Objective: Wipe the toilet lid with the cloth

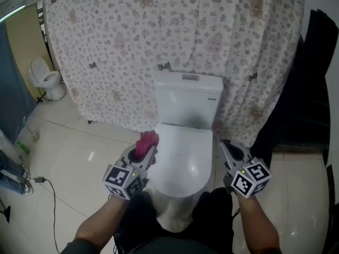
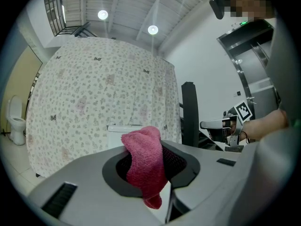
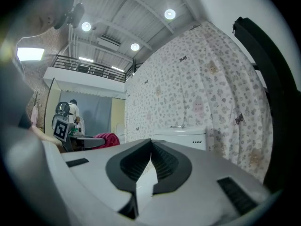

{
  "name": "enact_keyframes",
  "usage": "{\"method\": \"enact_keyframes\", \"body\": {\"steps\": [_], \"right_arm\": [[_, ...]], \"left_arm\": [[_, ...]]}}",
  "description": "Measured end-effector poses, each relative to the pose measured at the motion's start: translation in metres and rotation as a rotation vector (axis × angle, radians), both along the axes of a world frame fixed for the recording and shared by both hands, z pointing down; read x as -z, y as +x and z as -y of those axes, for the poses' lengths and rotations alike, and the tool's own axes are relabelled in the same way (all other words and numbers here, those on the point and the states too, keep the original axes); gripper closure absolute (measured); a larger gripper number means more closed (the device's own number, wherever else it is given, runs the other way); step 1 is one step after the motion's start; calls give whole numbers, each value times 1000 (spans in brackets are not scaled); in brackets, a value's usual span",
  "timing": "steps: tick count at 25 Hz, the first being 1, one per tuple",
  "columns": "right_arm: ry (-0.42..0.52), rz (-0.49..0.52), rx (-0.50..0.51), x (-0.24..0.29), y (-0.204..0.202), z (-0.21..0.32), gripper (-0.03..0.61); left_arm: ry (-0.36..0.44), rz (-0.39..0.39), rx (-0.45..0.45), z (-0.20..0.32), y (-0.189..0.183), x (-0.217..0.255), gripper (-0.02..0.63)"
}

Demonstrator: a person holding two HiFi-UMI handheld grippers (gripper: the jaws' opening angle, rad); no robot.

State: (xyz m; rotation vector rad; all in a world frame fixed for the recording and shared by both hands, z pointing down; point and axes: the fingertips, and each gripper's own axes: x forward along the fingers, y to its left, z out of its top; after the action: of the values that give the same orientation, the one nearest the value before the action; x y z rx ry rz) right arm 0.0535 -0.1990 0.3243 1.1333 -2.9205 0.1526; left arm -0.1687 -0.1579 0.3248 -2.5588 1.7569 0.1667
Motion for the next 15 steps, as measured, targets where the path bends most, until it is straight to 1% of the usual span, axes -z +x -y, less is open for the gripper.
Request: {"method": "enact_keyframes", "body": {"steps": [4,7,9,12,15], "right_arm": [[7,1,-16,4,1,4,572],[-9,-14,-12,-3,-1,12,572],[-31,-22,-15,-15,-2,18,572],[-68,-40,-27,-40,-2,31,572],[-114,-70,-37,-70,-4,48,572]], "left_arm": [[-13,-6,39,6,-8,3,522],[-36,11,64,18,-11,1,522],[-93,19,65,30,-13,-17,522],[-198,32,66,52,-13,-63,522],[-278,53,60,74,-6,-103,522]]}}
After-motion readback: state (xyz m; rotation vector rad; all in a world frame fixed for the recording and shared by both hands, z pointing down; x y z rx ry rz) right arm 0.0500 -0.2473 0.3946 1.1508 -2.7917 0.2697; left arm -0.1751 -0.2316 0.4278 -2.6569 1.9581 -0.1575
